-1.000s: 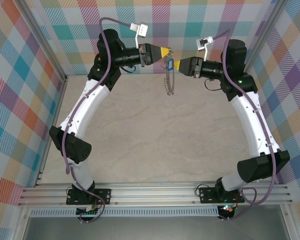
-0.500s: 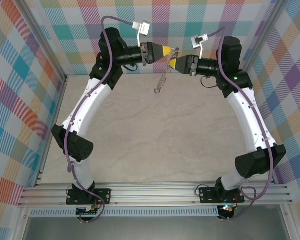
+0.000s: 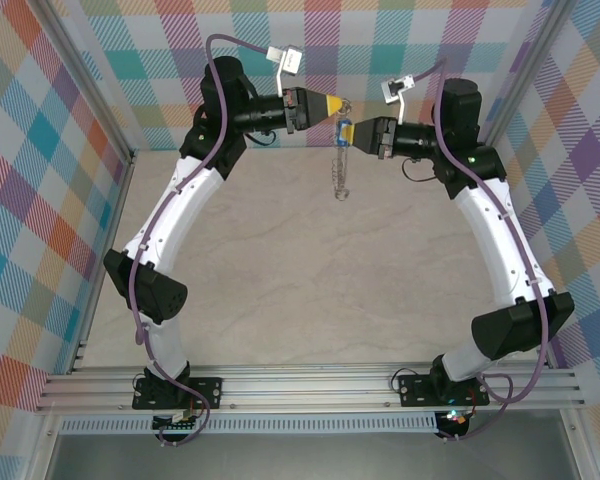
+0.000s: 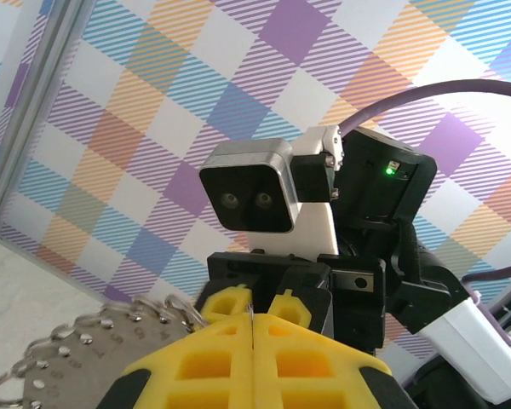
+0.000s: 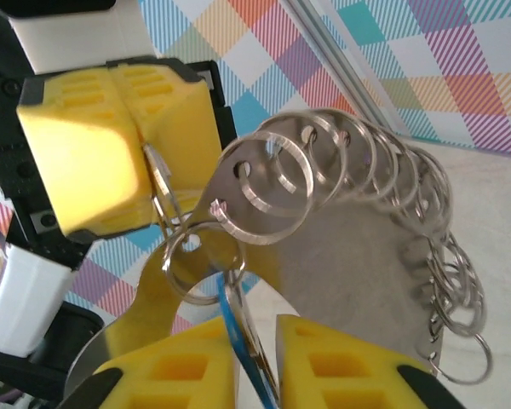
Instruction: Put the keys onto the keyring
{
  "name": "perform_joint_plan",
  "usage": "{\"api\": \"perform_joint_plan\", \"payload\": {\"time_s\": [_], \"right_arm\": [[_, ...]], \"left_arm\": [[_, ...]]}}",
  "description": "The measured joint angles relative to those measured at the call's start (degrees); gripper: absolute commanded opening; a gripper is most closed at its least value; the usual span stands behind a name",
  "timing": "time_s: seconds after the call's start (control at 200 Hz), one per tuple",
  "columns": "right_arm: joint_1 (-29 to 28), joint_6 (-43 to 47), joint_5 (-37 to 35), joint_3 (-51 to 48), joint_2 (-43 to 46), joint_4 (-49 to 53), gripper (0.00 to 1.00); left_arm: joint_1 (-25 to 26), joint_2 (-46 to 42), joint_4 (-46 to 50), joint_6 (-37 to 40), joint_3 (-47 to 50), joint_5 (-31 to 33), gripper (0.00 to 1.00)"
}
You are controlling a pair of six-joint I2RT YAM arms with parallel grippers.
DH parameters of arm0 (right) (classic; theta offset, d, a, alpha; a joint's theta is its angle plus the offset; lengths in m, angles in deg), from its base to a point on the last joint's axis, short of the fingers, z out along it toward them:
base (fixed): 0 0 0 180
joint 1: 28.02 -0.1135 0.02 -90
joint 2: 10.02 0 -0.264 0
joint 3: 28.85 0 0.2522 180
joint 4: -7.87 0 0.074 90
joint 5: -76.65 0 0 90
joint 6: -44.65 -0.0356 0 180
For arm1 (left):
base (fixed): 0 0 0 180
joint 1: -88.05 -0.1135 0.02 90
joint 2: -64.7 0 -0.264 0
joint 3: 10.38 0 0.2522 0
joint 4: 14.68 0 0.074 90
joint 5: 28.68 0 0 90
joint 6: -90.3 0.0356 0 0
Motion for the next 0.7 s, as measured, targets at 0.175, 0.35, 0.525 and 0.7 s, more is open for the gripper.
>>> {"api": "perform_joint_plan", "payload": {"time_s": [0.175, 0.35, 0.525, 0.7], "right_arm": [[-0.09, 1.25, -0.61, -0.11, 1.07, 1.68, 0.0], [-0.11, 3.5, -2.97, -0.09, 2.01, 5.25, 0.0], [-0.11, 7.06, -6.51, 2.86, 1.46, 12.9, 0.0], [-0.11, 10.23, -9.27, 9.18, -0.44, 18.75, 0.0]], "left_arm": [[0.0, 0.0, 1.09, 0.96, 0.02, 0.61, 0.0], [0.26, -0.02, 3.89, 3.89, 0.0, 1.22, 0.0], [0.37, -0.07, 9.75, 9.25, -0.02, 2.1, 0.0], [0.42, -0.46, 15.72, 13.97, -0.09, 2.32, 0.0]]}}
